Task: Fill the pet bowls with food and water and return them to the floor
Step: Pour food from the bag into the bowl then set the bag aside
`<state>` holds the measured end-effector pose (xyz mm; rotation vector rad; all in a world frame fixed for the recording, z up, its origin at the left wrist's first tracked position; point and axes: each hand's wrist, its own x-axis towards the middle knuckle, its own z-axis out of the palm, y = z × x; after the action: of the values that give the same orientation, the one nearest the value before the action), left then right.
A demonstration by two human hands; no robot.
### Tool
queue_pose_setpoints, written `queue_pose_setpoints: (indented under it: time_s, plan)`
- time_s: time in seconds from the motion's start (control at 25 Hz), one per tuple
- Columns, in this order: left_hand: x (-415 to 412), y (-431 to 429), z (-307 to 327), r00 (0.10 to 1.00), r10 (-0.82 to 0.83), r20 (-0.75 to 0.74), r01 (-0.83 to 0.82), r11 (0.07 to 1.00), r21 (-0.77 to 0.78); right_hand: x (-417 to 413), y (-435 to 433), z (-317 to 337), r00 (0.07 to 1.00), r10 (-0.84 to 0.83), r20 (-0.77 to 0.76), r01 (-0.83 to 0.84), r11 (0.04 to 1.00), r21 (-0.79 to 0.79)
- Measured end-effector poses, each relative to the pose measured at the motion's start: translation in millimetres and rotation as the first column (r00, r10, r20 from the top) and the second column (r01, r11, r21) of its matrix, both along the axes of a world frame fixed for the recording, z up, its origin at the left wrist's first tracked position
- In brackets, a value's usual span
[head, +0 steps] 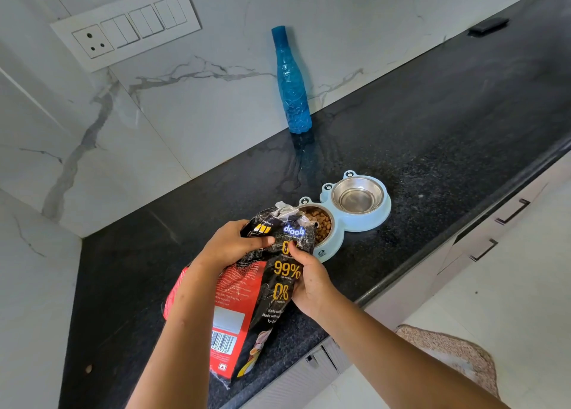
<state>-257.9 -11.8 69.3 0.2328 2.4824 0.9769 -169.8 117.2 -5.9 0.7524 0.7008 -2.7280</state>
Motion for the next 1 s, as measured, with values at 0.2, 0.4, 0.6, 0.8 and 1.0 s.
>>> queue_pose_setpoints:
  time_s: [0.2,0.4,0.6,0.8,1.0]
  plan:
    - [0,2,0,1.0,-0.005,-0.005,0.004,1.0,-0.012,1,0,-3,1.0,0.014,0.0,-0.014,0.999,-0.041]
    - [2,2,0,1.0,-0.002,-0.017,0.002,1.0,-0.005,1,2,0,1.0,0.016,0.02,-0.015,0.999,-0.032]
    - [3,1,0,0.999,0.013,-0.037,-0.013,1.0,0.0,-2,2,5,0.997,0.027,0.077,-0.027,1.0,0.002]
    - [5,-4,-2,0.998,0.031,-0.063,-0.03,0.999,0.015,-4,2,8,0.996,0.041,0.085,-0.043,0.999,0.024]
    - [6,-6,-2,0.996,0.026,-0.08,-0.025,1.0,0.015,-3,4,6,0.996,0.058,0.063,-0.059,0.998,0.027]
